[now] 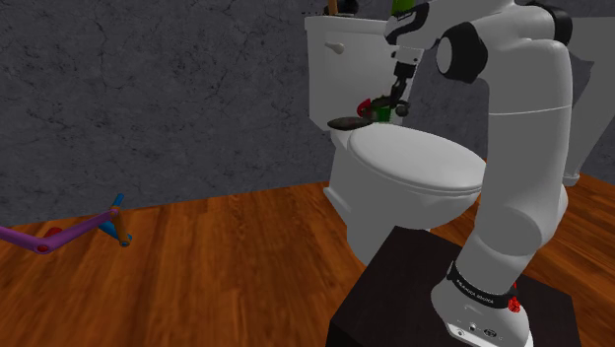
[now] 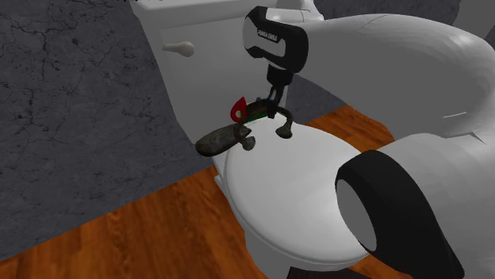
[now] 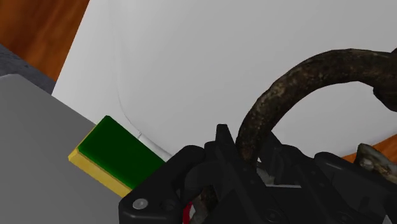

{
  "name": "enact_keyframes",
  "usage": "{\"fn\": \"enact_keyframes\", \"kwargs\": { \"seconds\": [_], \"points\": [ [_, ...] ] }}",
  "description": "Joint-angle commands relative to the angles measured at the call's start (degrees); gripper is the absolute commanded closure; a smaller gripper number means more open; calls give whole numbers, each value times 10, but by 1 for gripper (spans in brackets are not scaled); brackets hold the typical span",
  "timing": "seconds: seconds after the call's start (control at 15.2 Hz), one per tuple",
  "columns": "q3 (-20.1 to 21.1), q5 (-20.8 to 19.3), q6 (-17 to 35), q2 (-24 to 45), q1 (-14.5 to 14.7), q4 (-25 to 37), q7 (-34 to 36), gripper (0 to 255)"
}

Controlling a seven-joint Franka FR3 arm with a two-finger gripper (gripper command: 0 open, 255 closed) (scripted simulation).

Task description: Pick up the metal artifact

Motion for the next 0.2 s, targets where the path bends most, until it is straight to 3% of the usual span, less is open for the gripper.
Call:
{"fn": "enact_keyframes", "kwargs": {
  "seconds": [0.0, 0.13],
  "points": [
    [-1, -2, -15, -2, -2, 14, 1, 255],
    [-1, -2, -16, -2, -3, 15, 1, 255]
  ]
}}
